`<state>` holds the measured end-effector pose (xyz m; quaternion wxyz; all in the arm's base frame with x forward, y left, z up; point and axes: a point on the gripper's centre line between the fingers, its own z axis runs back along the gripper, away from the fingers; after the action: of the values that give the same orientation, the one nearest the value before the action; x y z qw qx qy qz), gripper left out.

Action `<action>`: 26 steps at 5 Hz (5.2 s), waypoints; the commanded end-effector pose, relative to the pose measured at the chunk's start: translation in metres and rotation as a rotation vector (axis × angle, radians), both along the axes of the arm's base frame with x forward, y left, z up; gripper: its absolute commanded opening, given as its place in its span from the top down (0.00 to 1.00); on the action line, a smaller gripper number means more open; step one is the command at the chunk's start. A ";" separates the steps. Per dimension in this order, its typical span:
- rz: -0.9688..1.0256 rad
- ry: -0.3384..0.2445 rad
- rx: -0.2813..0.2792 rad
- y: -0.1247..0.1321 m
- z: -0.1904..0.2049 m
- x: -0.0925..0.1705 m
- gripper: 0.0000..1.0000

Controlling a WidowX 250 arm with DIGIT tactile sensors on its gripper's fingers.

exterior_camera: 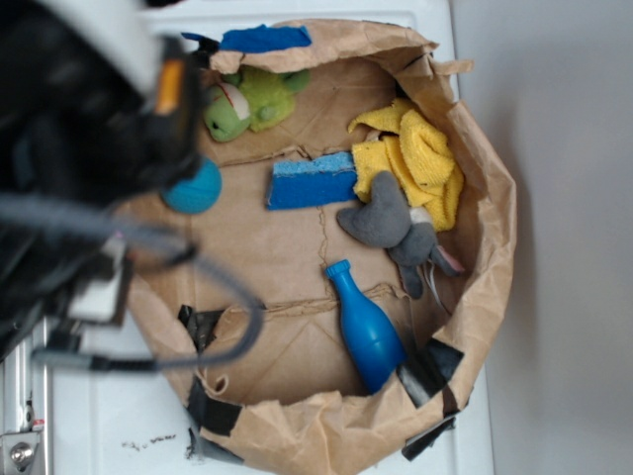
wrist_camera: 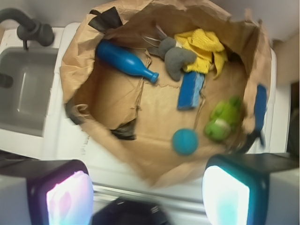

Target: Grab the blue ball.

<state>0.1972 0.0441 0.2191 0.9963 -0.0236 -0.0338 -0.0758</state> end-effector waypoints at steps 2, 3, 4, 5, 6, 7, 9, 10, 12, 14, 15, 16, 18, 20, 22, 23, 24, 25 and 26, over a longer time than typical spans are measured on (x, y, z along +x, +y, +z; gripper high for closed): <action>0.008 -0.049 0.011 0.004 0.012 0.003 0.00; 0.008 -0.049 0.011 0.004 0.012 0.003 0.00; 0.011 -0.037 0.081 0.001 -0.028 0.004 0.00; 0.032 -0.040 0.167 -0.011 -0.064 0.013 0.00; 0.049 -0.023 0.205 -0.018 -0.080 0.025 0.00; 0.100 0.017 0.188 -0.011 -0.084 0.051 0.00; 0.131 0.045 0.172 0.015 -0.103 0.070 0.00; 0.082 0.043 0.152 0.026 -0.112 0.057 0.00; 0.100 0.086 0.057 0.031 -0.127 0.007 0.00; 0.063 0.075 0.080 0.033 -0.139 -0.013 0.00; 0.067 0.075 0.079 0.036 -0.142 -0.011 0.00; 0.075 0.076 0.062 0.043 -0.144 -0.010 0.00; 0.100 0.074 0.060 0.046 -0.154 -0.005 0.00; 0.197 0.085 -0.003 0.030 -0.190 0.001 0.00; 0.233 0.086 0.012 0.024 -0.192 0.009 1.00; 0.209 0.093 0.005 0.024 -0.184 0.013 1.00; 0.154 0.077 0.011 0.019 -0.165 0.014 1.00; 0.152 0.037 -0.023 0.008 -0.130 0.018 1.00; 0.194 -0.038 -0.079 -0.010 -0.078 0.031 1.00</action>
<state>0.2221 0.0343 0.1269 0.9973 -0.0628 -0.0284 0.0265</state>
